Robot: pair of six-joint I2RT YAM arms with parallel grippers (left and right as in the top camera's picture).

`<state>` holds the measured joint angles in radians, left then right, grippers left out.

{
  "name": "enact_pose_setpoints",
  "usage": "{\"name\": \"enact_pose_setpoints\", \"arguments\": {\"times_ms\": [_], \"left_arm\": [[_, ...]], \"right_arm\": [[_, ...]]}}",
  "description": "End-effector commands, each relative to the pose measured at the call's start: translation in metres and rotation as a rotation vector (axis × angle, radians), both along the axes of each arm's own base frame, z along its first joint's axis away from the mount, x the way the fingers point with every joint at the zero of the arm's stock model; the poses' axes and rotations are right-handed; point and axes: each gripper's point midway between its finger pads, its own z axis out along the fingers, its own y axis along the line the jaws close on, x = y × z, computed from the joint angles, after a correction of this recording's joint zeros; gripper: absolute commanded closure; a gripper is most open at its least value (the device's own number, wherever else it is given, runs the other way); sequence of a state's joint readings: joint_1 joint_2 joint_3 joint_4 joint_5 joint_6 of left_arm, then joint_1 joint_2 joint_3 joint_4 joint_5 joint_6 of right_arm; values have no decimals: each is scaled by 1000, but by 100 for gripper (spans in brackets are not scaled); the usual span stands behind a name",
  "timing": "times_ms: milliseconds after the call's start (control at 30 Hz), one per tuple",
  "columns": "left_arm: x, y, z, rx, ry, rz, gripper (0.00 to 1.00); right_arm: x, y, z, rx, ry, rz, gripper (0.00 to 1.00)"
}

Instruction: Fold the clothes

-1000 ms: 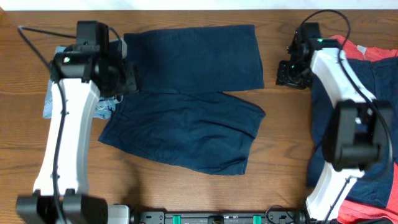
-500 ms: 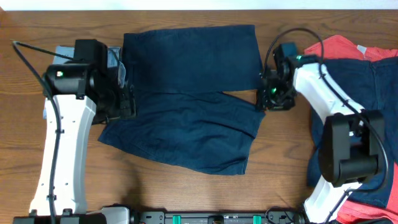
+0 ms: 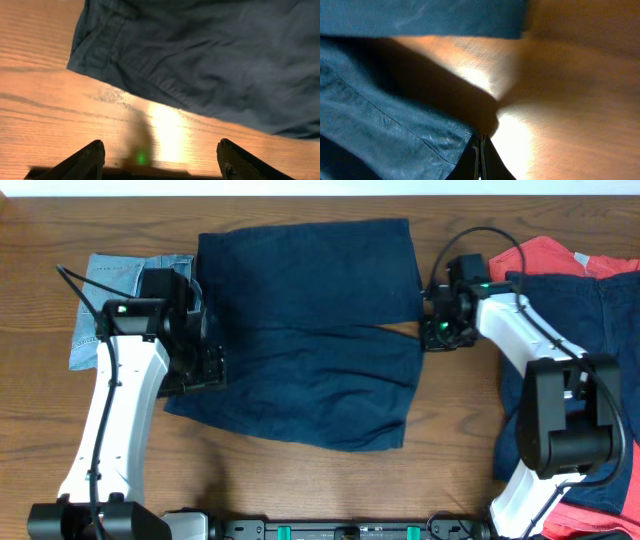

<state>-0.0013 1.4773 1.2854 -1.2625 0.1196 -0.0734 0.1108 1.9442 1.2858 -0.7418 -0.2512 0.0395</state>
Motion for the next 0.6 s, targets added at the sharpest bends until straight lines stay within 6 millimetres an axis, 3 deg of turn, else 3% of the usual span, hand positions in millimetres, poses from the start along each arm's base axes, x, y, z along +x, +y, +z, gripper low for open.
{"name": "enact_pose_setpoints", "arguments": {"times_ms": [0, 100, 133, 200, 300, 433, 500, 567], "left_arm": [[-9, 3, -11, 16, 44, -8, 26], [-13, 3, -15, 16, 64, -8, 25], [-14, 3, -16, 16, 68, -8, 24], [-14, 3, -19, 16, 68, -5, 23], [-12, 3, -27, 16, 60, 34, 22], [-11, 3, -41, 15, 55, 83, 22], [-13, 3, -52, 15, 59, 106, 23], [-16, 3, -64, 15, 64, 133, 23]], "right_arm": [[-1, -9, 1, 60, 9, 19, 93], [-10, -12, 0, 75, 38, 52, 58], [-12, -10, 1, 88, 37, 72, 51], [-12, -6, 3, 111, 32, 89, 43], [-8, -1, 3, 112, 12, 102, 40], [-3, 7, -1, 108, -33, 137, 52], [-3, 9, -5, 101, -43, 144, 70], [-3, 4, -9, 68, -43, 139, 99]]}}
